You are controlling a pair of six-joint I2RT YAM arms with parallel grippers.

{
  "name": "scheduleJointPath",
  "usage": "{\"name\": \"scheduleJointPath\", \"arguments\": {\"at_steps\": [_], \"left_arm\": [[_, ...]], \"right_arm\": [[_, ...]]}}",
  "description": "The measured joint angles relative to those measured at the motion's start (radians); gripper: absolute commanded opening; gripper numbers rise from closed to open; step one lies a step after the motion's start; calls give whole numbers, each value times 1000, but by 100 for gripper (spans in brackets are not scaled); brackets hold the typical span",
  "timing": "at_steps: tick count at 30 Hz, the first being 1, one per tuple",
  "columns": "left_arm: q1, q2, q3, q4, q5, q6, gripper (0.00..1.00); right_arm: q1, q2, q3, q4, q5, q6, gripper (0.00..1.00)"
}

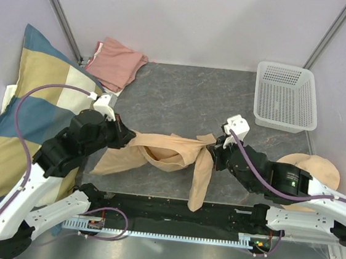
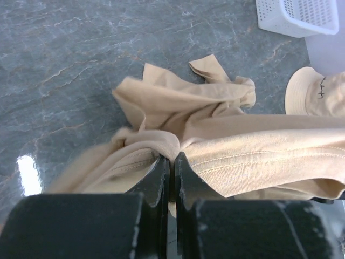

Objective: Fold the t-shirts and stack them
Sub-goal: Flatten out the tshirt

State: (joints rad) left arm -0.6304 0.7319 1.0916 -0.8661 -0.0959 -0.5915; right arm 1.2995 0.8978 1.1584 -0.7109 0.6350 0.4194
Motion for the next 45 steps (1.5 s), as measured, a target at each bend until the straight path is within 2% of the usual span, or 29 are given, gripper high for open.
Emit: {"name": "scheduleJointPath", "arguments": {"at_steps": [3, 6, 10, 14, 19, 24, 38, 45], "left_arm": [[-2, 76, -18, 56, -8, -1, 2], [-2, 222, -17, 140, -55, 2, 2], [-4, 417, 12, 243, -115, 18, 2], [-4, 580, 79, 327, -167, 47, 2], [2, 705, 145, 376, -210, 81, 2], [10, 751, 158, 394, -226, 104, 2], [12, 774, 166, 419, -230, 130, 2], [12, 691, 200, 364, -218, 174, 2]], "right_arm": [[-59, 44, -16, 13, 84, 23, 0], [-225, 140, -52, 74, 103, 26, 0], [-465, 271, -124, 171, 23, 23, 0], [-607, 435, -123, 255, -56, 18, 0], [-650, 591, -105, 300, -85, -1, 0], [-680, 626, -56, 308, -93, -17, 0], [-711, 612, -19, 307, -100, -58, 0], [-712, 483, 21, 244, -157, -118, 0]]}}
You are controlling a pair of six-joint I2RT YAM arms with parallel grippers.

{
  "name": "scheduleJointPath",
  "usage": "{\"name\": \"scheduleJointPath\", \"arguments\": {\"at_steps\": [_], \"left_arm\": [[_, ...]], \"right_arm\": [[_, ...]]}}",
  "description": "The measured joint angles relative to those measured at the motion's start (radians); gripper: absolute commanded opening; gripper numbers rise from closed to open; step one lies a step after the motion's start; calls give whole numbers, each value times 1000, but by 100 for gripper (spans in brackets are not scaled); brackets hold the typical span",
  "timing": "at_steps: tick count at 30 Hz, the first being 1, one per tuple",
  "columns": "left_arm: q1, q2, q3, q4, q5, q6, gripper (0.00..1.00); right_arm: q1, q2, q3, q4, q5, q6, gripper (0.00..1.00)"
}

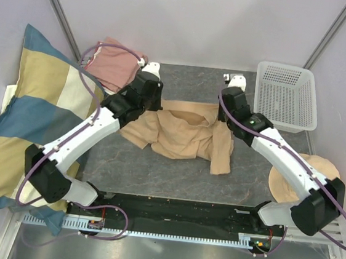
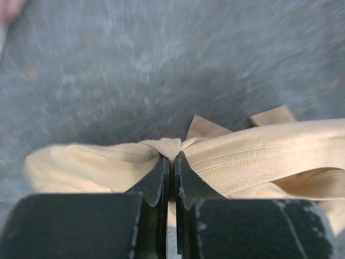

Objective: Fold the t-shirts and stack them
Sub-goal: Flatten out the tshirt

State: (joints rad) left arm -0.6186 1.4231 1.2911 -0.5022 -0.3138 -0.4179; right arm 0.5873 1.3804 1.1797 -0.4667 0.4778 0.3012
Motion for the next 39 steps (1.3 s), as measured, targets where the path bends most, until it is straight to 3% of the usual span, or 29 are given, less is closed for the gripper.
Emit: {"name": "scheduleJointPath", "arguments": {"at_steps": [6, 13, 19, 32, 39], "left_arm": [[0, -106, 289, -82, 5, 69, 2], [-6, -237, 530, -137, 93, 98, 2], [-8, -326, 548, -194, 146, 99, 2], [-7, -338, 548, -296, 186, 115, 2], [-3, -459, 552, -345, 449, 109, 2]], "right_arm": [[-2, -78, 290, -43, -48, -84, 0], [6, -154, 552, -68, -215, -158, 0], [17, -204, 591, -123, -323, -193, 0], [18, -214, 611, -239, -403, -232, 0], [7, -308, 637, -343, -628, -228, 0]]}}
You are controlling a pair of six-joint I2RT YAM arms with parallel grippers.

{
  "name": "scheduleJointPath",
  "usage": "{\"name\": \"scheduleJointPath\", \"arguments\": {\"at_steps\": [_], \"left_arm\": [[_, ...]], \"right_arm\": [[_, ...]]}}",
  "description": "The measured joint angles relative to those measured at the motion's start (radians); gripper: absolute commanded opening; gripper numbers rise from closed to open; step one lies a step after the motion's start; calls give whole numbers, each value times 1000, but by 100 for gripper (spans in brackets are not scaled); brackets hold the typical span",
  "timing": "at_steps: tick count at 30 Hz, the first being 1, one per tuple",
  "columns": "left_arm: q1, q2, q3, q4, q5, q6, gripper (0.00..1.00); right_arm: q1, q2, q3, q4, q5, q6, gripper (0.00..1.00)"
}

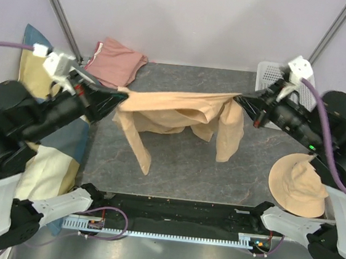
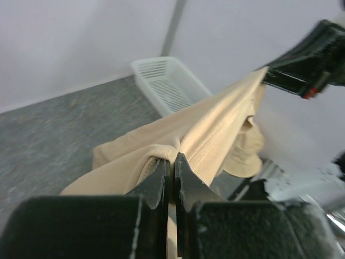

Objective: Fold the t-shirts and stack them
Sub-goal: Flatten out the tshirt

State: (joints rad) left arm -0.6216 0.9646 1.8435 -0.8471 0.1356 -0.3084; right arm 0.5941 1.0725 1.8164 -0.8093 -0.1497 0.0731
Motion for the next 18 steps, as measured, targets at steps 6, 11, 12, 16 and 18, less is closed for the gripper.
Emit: {"name": "scheduleJointPath", "arguments": {"at_steps": [6, 11, 12, 16, 18], "left_arm": [[1, -130, 66, 8, 262, -46, 2], [10, -144, 103, 21, 291, -57, 2], [11, -145, 86, 29, 267, -53, 2], [11, -142, -110, 111, 80, -18, 2], [12, -93, -240, 181, -54, 8, 2]], "right_arm": [[5, -98, 133, -27, -232, 52, 0], [5, -136, 166, 9, -269, 82, 0], [5, -147, 133, 34, -249, 84, 0], [2, -168, -106, 156, -72, 79, 0], [-5, -130, -251, 218, 54, 72, 0]]}}
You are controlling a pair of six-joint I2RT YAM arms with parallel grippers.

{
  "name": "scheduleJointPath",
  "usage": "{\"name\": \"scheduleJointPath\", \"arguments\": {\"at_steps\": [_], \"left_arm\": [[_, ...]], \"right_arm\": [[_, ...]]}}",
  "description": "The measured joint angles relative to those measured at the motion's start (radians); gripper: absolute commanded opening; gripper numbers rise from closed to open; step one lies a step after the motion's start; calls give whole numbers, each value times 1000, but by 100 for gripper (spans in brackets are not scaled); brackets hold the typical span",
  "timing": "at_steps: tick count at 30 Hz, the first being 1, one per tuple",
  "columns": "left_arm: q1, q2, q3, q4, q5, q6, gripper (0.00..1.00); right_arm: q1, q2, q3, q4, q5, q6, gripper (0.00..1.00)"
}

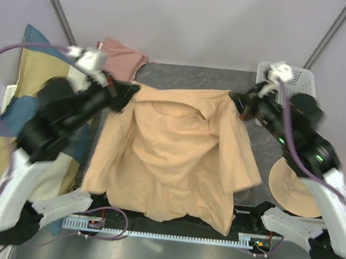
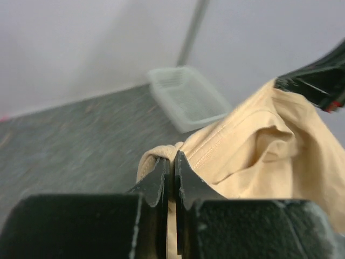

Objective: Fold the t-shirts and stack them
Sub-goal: Flatten out the tshirt

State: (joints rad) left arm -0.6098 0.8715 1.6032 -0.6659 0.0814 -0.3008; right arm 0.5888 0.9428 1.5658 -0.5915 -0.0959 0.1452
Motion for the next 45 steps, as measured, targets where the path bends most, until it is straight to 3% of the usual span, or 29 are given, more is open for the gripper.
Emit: {"name": "scheduleJointPath", "arguments": {"at_steps": [3, 6, 9, 13, 19, 24, 26, 27, 28, 31, 39, 45], "left_arm": [[7, 196, -108, 105, -161, 36, 2], [42, 471, -117, 212, -249, 71, 2], [102, 734, -75, 250, -283, 101, 2], [161, 963, 67, 260, -282, 141, 2], [183, 1128, 302, 316, -304, 217, 2], [183, 1151, 343, 358, -322, 263, 2], [182, 1156, 343, 362, -335, 274, 13], [182, 1158, 343, 362, -344, 281, 25], [183, 1159, 343, 362, -356, 288, 58], [189, 1159, 343, 366, -400, 310, 100], [185, 1088, 253, 381, -493, 320, 100], [109, 846, 17, 364, -526, 240, 100]], "right_arm": [[-26, 160, -156, 98, 169, -3, 0], [-88, 364, -251, 199, 240, 8, 0], [-164, 548, -296, 249, 300, 21, 0], [-218, 690, -282, 327, 350, 39, 0], [-222, 834, -121, 414, 457, 24, 0], [-227, 903, -27, 442, 520, 3, 14], [-226, 904, -26, 441, 539, -5, 34], [-227, 904, -26, 442, 554, -11, 43], [-229, 904, -26, 441, 570, -18, 60], [-239, 900, -26, 435, 609, -32, 71], [-246, 698, -100, 394, 612, -17, 77], [-234, 508, -243, 377, 563, 37, 78]]}}
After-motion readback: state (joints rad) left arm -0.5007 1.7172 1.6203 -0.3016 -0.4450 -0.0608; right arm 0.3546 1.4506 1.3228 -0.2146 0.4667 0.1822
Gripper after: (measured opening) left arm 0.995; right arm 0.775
